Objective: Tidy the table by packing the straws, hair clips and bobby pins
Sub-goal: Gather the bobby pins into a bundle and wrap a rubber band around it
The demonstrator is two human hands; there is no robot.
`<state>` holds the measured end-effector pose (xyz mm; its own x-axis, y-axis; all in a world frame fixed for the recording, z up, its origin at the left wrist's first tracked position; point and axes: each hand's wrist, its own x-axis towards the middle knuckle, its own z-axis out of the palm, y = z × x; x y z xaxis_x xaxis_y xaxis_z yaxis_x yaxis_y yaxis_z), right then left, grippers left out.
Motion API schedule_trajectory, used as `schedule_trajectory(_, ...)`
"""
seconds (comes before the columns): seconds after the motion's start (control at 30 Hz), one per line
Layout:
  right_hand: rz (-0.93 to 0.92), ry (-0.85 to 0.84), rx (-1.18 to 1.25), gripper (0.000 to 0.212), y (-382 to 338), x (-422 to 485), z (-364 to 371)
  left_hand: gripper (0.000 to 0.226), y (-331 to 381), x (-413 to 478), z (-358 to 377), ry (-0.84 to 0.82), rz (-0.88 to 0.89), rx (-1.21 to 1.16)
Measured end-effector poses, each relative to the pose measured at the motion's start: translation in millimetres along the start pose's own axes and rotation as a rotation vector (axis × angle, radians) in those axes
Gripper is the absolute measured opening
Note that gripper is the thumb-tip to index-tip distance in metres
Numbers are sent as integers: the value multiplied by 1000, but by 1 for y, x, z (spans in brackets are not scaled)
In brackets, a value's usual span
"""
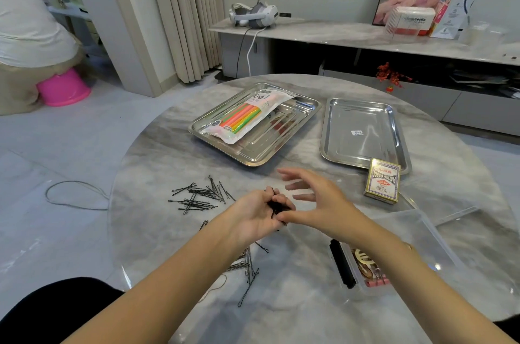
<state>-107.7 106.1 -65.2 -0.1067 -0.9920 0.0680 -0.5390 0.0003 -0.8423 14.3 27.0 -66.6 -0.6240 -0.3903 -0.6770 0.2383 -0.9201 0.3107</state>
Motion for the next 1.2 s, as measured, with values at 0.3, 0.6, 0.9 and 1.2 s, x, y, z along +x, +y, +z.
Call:
schedule_trajectory(0.3, -215, 167, -299, 18, 0, -6, 19, 35, -3, -3, 2, 103, 85, -38)
schedule_trajectory(0.6, -183, 228, -523, 18, -5, -8, 17, 26, 0, -1, 1, 43, 119, -147)
schedule_trajectory(0.9, 15, 252, -109, 8, -17, -7, 7, 26, 17, 2, 0, 87, 142, -403)
schedule_trajectory(1.2, 41, 293, 245, 12, -24, -7, 7, 27, 16, 3, -1, 126, 124, -352)
